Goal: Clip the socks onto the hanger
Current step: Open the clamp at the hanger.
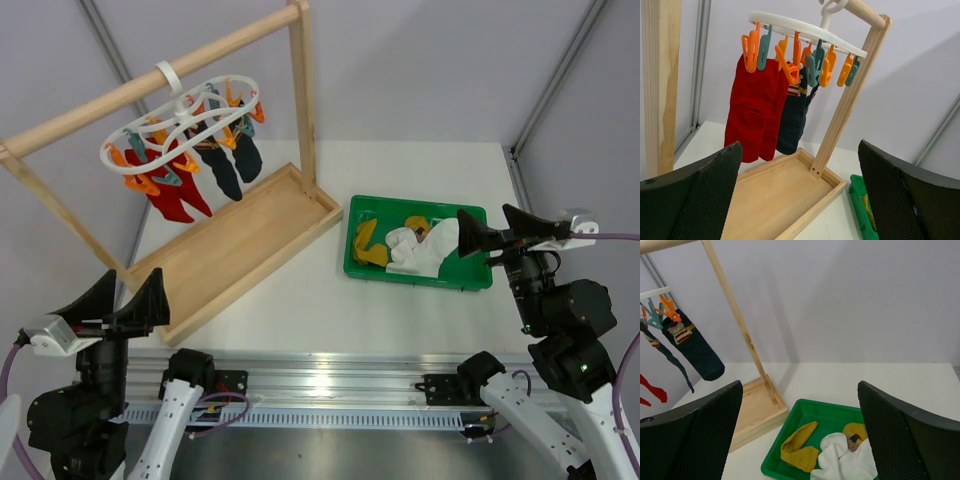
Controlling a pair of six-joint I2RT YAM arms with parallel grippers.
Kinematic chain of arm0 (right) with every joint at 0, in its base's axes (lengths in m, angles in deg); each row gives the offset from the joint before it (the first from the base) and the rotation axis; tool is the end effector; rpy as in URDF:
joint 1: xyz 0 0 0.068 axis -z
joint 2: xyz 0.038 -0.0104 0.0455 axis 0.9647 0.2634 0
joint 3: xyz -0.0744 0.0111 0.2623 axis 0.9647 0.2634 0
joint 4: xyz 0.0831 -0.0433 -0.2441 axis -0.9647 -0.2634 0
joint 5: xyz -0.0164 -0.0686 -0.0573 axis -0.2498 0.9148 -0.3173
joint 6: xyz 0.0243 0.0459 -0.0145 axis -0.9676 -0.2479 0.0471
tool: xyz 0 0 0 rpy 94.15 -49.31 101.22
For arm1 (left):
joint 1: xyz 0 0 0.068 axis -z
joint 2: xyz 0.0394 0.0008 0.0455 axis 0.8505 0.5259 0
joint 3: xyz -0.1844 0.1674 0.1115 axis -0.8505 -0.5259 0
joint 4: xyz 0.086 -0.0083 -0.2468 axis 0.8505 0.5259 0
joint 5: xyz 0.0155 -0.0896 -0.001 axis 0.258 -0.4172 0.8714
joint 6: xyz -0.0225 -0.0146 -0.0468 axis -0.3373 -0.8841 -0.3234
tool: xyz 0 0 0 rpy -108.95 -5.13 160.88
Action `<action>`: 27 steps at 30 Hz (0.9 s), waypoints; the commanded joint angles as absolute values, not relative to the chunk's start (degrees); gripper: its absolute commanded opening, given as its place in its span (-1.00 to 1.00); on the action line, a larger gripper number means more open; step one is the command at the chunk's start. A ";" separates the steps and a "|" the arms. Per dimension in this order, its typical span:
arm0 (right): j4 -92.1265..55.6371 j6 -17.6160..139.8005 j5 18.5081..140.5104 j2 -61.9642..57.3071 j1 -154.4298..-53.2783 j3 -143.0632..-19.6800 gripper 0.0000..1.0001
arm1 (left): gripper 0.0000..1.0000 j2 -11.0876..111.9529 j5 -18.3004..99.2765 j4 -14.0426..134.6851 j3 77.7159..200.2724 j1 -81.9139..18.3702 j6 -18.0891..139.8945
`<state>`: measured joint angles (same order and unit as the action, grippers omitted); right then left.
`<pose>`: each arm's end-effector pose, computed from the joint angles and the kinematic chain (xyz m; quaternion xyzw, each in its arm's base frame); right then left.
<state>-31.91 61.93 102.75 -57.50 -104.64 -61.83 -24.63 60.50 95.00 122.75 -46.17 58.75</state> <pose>0.0640 0.0257 0.4336 -0.0178 0.6063 0.1659 0.7776 -0.0521 0.0185 0.3937 -0.0932 0.5477 -0.1304 0.8212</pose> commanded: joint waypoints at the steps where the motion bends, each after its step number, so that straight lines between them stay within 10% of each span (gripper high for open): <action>1: -30.66 61.14 101.57 -56.43 -104.96 -61.90 0.99 | 0.99 -23.93 59.21 95.47 122.37 -46.85 57.54; 27: -24.52 57.35 82.93 -26.91 -109.77 -68.13 0.99 | 0.99 -1.87 61.66 103.91 133.07 -46.85 46.65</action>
